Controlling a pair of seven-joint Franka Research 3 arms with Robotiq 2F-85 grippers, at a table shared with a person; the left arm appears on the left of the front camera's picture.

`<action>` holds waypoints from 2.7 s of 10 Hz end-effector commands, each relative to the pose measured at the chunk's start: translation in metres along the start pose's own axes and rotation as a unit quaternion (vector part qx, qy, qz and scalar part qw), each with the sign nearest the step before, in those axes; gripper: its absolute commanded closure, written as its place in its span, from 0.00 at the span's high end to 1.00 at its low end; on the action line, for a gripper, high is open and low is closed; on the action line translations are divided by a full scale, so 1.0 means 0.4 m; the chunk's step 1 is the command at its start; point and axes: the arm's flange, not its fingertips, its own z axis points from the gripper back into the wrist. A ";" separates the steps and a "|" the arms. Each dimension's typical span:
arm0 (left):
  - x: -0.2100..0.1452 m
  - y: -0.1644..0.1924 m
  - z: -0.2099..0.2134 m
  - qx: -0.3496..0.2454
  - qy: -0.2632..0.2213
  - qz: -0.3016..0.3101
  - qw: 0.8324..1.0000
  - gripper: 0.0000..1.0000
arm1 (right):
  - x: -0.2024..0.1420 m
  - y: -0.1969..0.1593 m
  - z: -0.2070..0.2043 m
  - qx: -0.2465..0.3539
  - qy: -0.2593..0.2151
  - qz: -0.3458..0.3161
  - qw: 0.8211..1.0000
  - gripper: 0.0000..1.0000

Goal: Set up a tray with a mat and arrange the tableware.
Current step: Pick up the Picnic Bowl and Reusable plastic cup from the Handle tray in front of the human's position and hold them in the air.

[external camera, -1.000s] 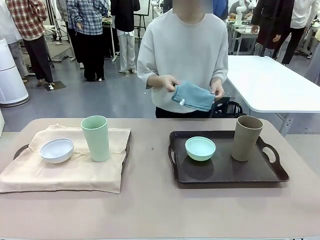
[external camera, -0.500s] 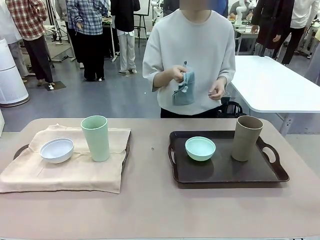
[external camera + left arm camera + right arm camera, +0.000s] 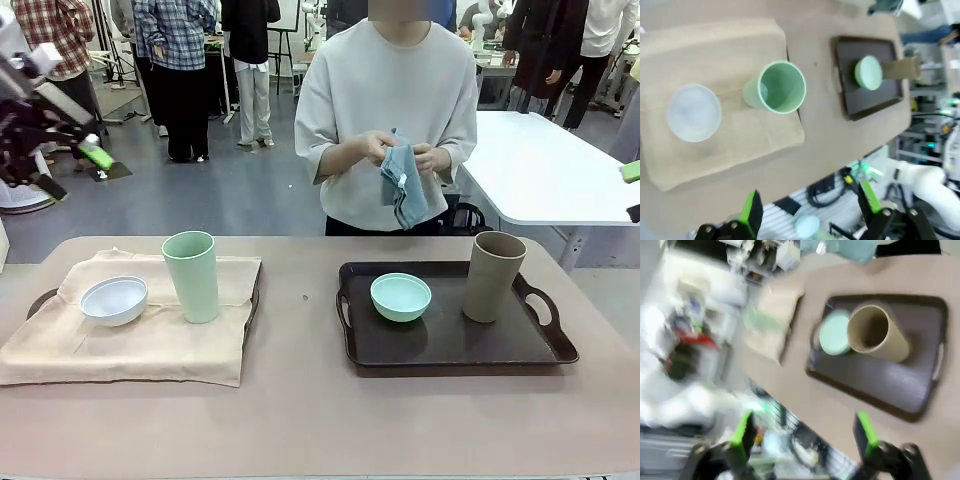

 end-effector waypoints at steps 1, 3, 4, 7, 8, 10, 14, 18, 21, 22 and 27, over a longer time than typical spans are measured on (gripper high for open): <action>0.061 -0.067 -0.055 0.061 0.026 0.002 0.998 1.00 | 0.034 -0.065 0.000 0.014 0.061 0.120 0.991 1.00; 0.093 -0.169 -0.164 0.102 0.054 0.001 0.993 1.00 | 0.062 -0.085 -0.015 0.055 0.067 0.154 0.984 1.00; 0.106 -0.207 -0.217 0.110 0.062 0.001 0.992 1.00 | 0.067 -0.096 -0.021 0.054 0.079 0.162 0.982 1.00; 0.130 -0.289 -0.337 0.135 0.052 0.011 0.989 1.00 | 0.075 -0.103 -0.032 0.066 0.070 0.182 0.979 1.00; 0.129 -0.295 -0.347 0.135 0.040 0.015 0.990 1.00 | 0.076 -0.107 -0.036 0.073 0.052 0.165 0.982 1.00; 0.119 -0.283 -0.351 0.119 0.061 0.002 0.991 1.00 | 0.065 -0.095 -0.040 0.051 0.078 0.173 0.981 1.00; 0.124 -0.285 -0.353 0.117 0.055 0.004 0.992 1.00 | 0.068 -0.096 -0.042 0.056 0.071 0.171 0.981 1.00; 0.231 -0.540 -0.499 0.120 0.072 -0.094 0.986 1.00 | 0.121 -0.217 -0.109 -0.060 0.036 0.439 0.896 1.00; 0.276 -0.672 -0.619 0.132 0.078 -0.123 0.981 1.00 | 0.106 -0.280 -0.143 -0.021 0.055 0.529 0.847 1.00; 0.293 -0.709 -0.652 0.133 0.071 -0.125 0.981 1.00 | 0.108 -0.277 -0.163 0.001 0.056 0.541 0.839 1.00; 0.264 -0.691 -0.681 0.119 0.080 -0.134 0.980 1.00 | 0.101 -0.276 -0.167 -0.014 0.071 0.542 0.837 1.00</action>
